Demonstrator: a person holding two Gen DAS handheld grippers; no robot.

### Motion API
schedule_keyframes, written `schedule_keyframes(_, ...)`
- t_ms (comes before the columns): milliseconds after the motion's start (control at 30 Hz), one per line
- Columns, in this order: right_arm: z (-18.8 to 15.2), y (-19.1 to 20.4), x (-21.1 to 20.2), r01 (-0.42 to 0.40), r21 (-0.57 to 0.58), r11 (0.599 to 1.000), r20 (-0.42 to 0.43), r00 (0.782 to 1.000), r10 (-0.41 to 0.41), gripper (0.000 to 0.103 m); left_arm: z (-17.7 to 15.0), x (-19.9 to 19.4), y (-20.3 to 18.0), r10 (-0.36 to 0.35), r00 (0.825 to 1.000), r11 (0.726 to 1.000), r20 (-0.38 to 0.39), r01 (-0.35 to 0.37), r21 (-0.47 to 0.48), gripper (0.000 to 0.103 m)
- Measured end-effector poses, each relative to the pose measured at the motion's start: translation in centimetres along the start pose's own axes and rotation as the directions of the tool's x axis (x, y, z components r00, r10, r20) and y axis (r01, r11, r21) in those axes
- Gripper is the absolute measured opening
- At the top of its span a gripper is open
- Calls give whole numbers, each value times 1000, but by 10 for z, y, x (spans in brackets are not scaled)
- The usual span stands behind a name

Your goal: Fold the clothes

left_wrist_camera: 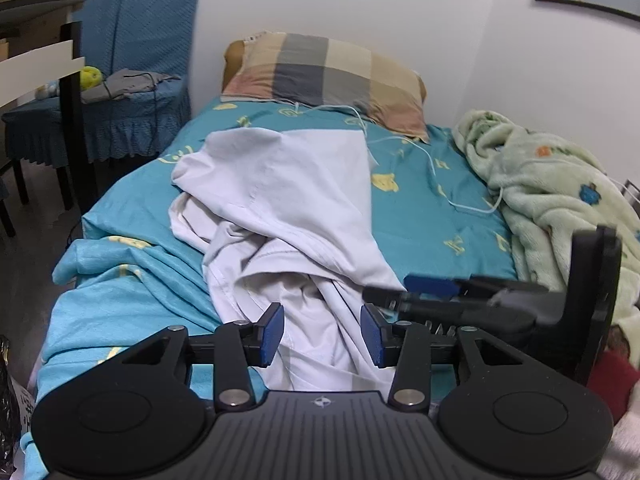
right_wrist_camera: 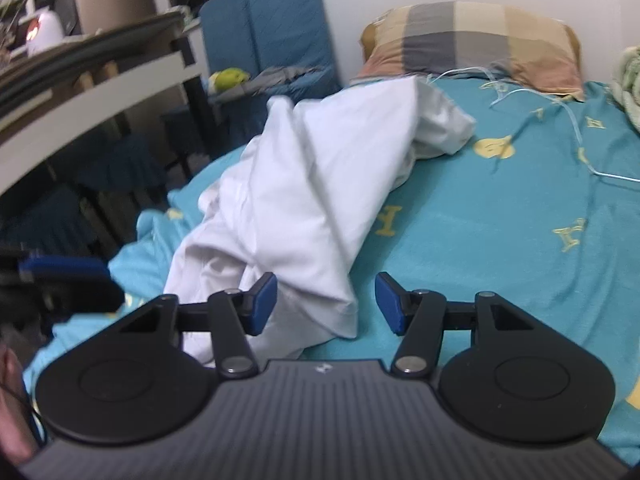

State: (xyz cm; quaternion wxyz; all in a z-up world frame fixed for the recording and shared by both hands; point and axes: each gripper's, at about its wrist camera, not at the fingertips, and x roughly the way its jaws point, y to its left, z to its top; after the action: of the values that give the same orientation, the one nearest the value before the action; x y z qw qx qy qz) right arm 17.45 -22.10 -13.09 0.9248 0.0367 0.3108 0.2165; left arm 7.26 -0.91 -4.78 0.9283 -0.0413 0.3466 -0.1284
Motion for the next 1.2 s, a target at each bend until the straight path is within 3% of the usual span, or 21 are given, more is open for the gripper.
schedule_keyframes(33,0,1,0,-4,0,1000,2,1000,4,46,1,0,1,5,1000,1000,4,-5,-5,46)
schedule_keyframes(133,4,-1,-10,-5,34,999,37,999,3,9,2,2,4,24,1000,999,6,-23,-23,47)
schedule_keyframes(467,18,-6,-42,-16,148,989,153,988,-7,6,5,0,12,58,998,995,30,-55,-77,48)
schedule_keyframes(667,25,-42,-76,43,340,939,224,967,-125,6,7,-4,11,34,998,997,49,-30,-74,48)
schedule_keyframes(767,17,-71,-78,126,450,884,163,962,-221,6,7,-5,9,25,998,998,49,-22,-64,48)
schedule_keyframes(833,7,-92,-75,186,533,826,85,959,-271,6,7,-4,10,18,999,997,44,-15,-74,48)
schedule_keyframes(967,-12,-118,-73,262,636,726,-34,949,-313,8,6,-2,7,-2,999,998,44,5,-63,48)
schedule_keyframes(1033,-9,-116,-78,261,633,729,-30,949,-314,8,6,-1,4,-14,999,999,48,16,-46,48)
schedule_keyframes(1200,10,-102,-100,313,534,785,-45,938,-344,10,2,14,-3,-59,998,998,18,59,1,50)
